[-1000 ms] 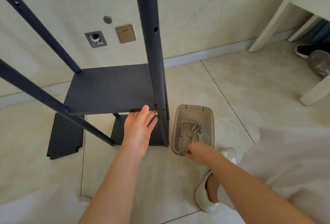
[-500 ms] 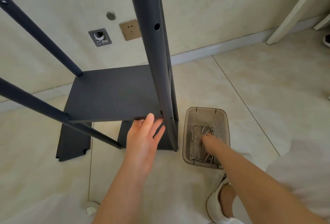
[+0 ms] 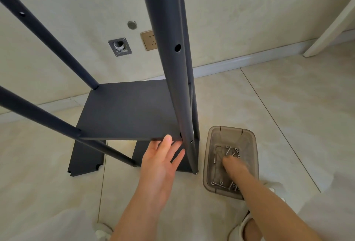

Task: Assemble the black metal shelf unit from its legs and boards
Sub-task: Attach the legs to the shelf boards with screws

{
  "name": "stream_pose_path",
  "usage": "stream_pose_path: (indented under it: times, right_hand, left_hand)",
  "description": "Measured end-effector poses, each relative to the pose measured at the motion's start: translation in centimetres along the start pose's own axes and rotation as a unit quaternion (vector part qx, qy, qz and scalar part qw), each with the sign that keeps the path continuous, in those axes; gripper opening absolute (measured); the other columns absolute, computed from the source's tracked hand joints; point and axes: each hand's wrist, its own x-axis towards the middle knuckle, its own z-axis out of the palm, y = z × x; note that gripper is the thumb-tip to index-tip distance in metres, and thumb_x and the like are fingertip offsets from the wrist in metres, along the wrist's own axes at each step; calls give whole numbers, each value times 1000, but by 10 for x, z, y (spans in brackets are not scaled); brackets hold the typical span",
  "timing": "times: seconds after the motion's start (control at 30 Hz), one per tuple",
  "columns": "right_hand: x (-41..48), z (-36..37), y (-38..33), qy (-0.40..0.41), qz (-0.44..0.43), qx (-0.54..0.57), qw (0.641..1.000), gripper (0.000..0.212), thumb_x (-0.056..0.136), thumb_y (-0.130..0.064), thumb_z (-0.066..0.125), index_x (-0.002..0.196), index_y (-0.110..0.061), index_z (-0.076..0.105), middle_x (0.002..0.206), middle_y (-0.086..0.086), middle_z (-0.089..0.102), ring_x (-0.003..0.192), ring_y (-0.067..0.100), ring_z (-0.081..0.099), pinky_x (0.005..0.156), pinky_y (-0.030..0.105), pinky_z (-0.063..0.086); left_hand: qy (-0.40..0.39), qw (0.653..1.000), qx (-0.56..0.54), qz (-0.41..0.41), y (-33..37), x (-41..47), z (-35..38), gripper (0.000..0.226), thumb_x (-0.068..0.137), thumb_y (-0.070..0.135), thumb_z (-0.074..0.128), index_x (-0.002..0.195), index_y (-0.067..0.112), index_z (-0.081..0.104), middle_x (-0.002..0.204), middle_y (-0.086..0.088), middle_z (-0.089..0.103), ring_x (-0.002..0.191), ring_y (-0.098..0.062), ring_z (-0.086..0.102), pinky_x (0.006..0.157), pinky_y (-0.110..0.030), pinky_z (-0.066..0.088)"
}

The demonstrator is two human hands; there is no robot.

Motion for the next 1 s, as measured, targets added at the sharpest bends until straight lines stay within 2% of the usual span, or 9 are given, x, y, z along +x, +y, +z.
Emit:
stream_pose_path:
  times: [0.27, 0.37, 0.47, 0.57, 0.63, 0.7, 0.77, 0.87, 1.0]
  right_hand:
    - [-8, 12, -9, 62, -22, -17, 998, 42, 95, -4, 52, 136, -6, 47, 143, 17, 40, 132, 35, 40, 103, 45, 43]
    - [-22, -8, -22, 141, 27, 200, 969, 28, 99, -4, 41, 126, -7, 42, 113, 13, 58, 99, 23, 58, 83, 36, 50]
    - [-44, -57, -45, 222, 114, 526, 813, 21, 102, -7, 38, 123, -4, 41, 81, 6, 54, 64, 12, 49, 54, 22, 41]
    - [-81, -125, -67, 338, 84, 673, 652, 13, 102, -9, 38, 108, -14, 48, 85, 6, 55, 64, 13, 51, 61, 30, 49]
    - [-109, -164, -75, 383, 18, 711, 589, 21, 100, -11, 37, 96, -20, 55, 78, -4, 54, 61, 7, 53, 66, 31, 51]
    - [-142, -191, -81, 386, -51, 733, 558, 26, 96, -11, 37, 90, -21, 60, 62, -13, 48, 55, 3, 49, 68, 32, 52]
    - [-171, -207, -89, 371, -100, 725, 572, 27, 90, -6, 40, 91, -20, 63, 57, -15, 43, 55, 3, 45, 67, 29, 50]
    - [-198, -221, -96, 344, -157, 666, 643, 32, 85, -1, 47, 102, -22, 64, 62, -4, 43, 58, 7, 43, 60, 19, 47]
    - [-214, -234, -98, 293, -233, 573, 729, 18, 89, -15, 62, 107, -17, 63, 63, -18, 59, 63, 0, 58, 59, 9, 46]
  left_hand:
    - [3, 1000, 1, -17, 1, 0, -1, 30, 99, 22, 58, 129, 17, 59, 130, -7, 66, 116, -19, 67, 106, -47, 49]
    - [0, 999, -20, -25, 2, 1, -1, 21, 100, 18, 57, 121, 17, 63, 120, -5, 72, 112, -19, 70, 100, -44, 52]
    - [17, 998, -51, -44, 4, 6, 2, 14, 100, 12, 58, 111, 20, 63, 112, -4, 74, 107, -20, 71, 101, -42, 52]
    - [25, 990, -125, -66, 7, 12, 5, 23, 97, 14, 62, 119, 18, 59, 121, -7, 69, 115, -24, 66, 104, -40, 49]
    - [25, 982, -174, -70, 10, 17, 5, 37, 95, 16, 64, 131, 15, 56, 124, -9, 70, 115, -25, 67, 103, -39, 49]
    - [38, 975, -206, -74, 15, 23, 5, 42, 93, 18, 68, 133, 15, 56, 122, -10, 72, 113, -26, 68, 100, -39, 52]
    - [53, 969, -228, -78, 21, 28, 5, 40, 90, 18, 72, 129, 14, 60, 117, -10, 73, 108, -27, 71, 95, -39, 55]
    - [65, 964, -241, -90, 25, 31, 7, 35, 89, 16, 74, 122, 14, 62, 117, -10, 72, 102, -26, 72, 84, -38, 59]
    - [71, 967, -233, -79, 24, 32, 10, 36, 88, 10, 74, 121, 15, 62, 118, -9, 71, 101, -25, 72, 82, -37, 60]
